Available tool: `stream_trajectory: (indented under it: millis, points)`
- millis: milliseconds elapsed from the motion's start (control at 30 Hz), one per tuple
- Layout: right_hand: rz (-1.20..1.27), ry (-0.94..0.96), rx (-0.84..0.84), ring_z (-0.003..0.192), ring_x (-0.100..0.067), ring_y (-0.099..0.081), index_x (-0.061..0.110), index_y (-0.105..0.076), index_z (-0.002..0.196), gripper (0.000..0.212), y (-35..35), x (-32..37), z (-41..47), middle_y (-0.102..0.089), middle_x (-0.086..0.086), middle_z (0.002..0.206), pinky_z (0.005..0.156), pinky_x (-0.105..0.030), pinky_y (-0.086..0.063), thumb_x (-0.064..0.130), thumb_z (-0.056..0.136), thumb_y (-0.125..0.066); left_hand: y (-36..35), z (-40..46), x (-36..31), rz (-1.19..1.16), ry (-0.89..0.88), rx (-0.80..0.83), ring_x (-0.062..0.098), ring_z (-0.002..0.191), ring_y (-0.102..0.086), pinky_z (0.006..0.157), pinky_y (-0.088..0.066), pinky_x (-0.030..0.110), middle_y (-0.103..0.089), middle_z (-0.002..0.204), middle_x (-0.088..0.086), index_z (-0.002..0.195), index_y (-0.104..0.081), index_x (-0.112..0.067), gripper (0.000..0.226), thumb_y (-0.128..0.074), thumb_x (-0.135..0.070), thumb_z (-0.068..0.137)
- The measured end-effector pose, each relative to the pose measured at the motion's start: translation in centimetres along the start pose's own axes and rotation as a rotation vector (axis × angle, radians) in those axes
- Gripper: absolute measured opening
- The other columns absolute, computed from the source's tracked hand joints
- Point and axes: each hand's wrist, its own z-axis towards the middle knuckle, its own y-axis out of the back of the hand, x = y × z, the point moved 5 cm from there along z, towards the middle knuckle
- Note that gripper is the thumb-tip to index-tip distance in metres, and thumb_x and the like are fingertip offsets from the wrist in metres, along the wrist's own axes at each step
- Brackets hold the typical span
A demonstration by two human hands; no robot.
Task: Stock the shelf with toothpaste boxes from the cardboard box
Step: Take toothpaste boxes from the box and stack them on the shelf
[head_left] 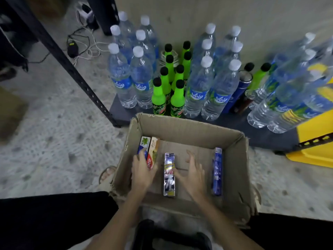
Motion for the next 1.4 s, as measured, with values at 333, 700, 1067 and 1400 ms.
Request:
stream_trajectory:
  millis: [333, 700, 1067, 1400]
  points:
    - [0.220, -0.162, 0.173, 0.103, 0.000, -0.061, 0.045, -0.024, 0.149, 0.095, -7.7, -3.6, 1.3, -0.062, 0.022, 0.113, 0.088, -0.027, -0.044, 0.033, 0.078, -0.087, -4.2, 2.9, 2.7, 0.173, 0.039, 0.175, 0.034, 0.138, -0.038, 0.111, -0.036, 0.044, -0.033, 0.149, 0.015, 0.159, -0.019, -0.023, 0.084, -0.069, -0.024, 0.091]
    - [-0.347, -0.139, 0.003, 0.117, -0.026, -0.056, 0.037, -0.021, 0.158, 0.094, -10.8, -2.7, 2.6, -0.064, -0.006, 0.129, 0.098, -0.040, -0.037, 0.046, 0.083, -0.076, -6.4, 4.0, 1.8, 0.532, -0.066, 0.044, 0.037, 0.124, -0.052, 0.091, -0.051, 0.050, -0.037, 0.143, 0.020, 0.156, -0.010, -0.039, 0.085, -0.065, -0.016, 0.095]
    - [-0.015, -0.019, -0.161, 0.108, -0.018, -0.052, 0.041, -0.066, 0.131, 0.061, -3.7, -4.4, 3.1, -0.070, 0.008, 0.115, 0.085, -0.030, -0.021, 0.036, 0.071, -0.078, -4.5, 2.7, 0.4, -0.011, -0.115, 0.077, 0.027, 0.114, -0.055, 0.097, -0.051, 0.048, -0.043, 0.125, 0.004, 0.145, -0.028, -0.054, 0.080, -0.069, -0.015, 0.089]
    - [0.081, 0.240, -0.320, 0.105, -0.008, -0.052, 0.054, -0.062, 0.127, 0.060, 10.9, 1.0, 0.3, -0.065, 0.023, 0.105, 0.089, -0.033, -0.034, 0.041, 0.070, -0.074, 3.4, -1.0, -9.7, -0.150, -0.514, -0.089, 0.006, 0.112, -0.050, 0.102, -0.041, 0.028, -0.049, 0.116, -0.006, 0.137, -0.061, -0.031, 0.050, -0.071, -0.015, 0.091]
